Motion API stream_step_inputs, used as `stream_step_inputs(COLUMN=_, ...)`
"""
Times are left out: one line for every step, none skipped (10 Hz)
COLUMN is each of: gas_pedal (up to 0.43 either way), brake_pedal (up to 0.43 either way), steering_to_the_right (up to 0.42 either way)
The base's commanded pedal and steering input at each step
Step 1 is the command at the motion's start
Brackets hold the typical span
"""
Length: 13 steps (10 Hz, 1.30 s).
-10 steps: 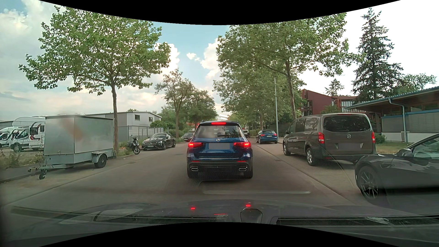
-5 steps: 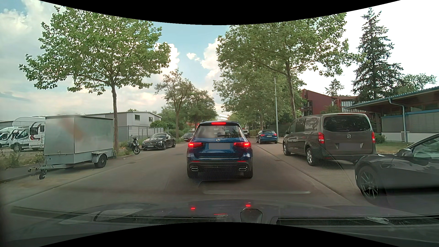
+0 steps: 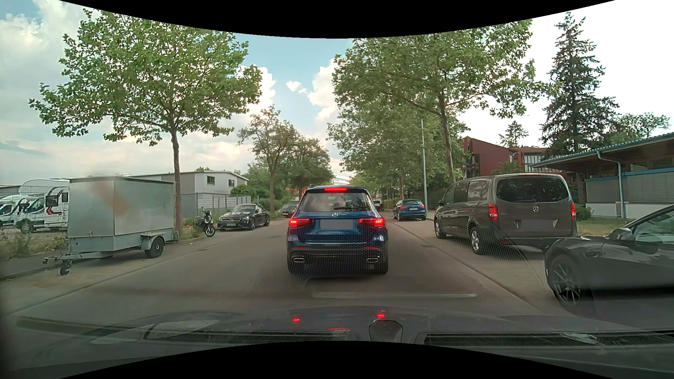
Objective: Follow the waypoints while adhering to traffic rules and regulations
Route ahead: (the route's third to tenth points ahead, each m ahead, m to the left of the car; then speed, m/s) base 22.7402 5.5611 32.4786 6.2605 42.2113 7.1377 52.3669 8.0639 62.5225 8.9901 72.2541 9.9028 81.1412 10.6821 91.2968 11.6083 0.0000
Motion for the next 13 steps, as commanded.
stream_step_inputs(gas_pedal=0.000, brake_pedal=0.189, steering_to_the_right=0.009)
stream_step_inputs(gas_pedal=0.000, brake_pedal=0.189, steering_to_the_right=0.009)
stream_step_inputs(gas_pedal=0.000, brake_pedal=0.189, steering_to_the_right=0.009)
stream_step_inputs(gas_pedal=0.000, brake_pedal=0.189, steering_to_the_right=0.009)
stream_step_inputs(gas_pedal=0.000, brake_pedal=0.189, steering_to_the_right=0.009)
stream_step_inputs(gas_pedal=0.000, brake_pedal=0.189, steering_to_the_right=0.009)
stream_step_inputs(gas_pedal=0.000, brake_pedal=0.189, steering_to_the_right=0.009)
stream_step_inputs(gas_pedal=0.000, brake_pedal=0.189, steering_to_the_right=0.009)
stream_step_inputs(gas_pedal=0.000, brake_pedal=0.189, steering_to_the_right=0.009)
stream_step_inputs(gas_pedal=0.000, brake_pedal=0.189, steering_to_the_right=0.009)
stream_step_inputs(gas_pedal=0.000, brake_pedal=0.189, steering_to_the_right=0.009)
stream_step_inputs(gas_pedal=0.000, brake_pedal=0.189, steering_to_the_right=0.009)
stream_step_inputs(gas_pedal=0.000, brake_pedal=0.189, steering_to_the_right=0.009)
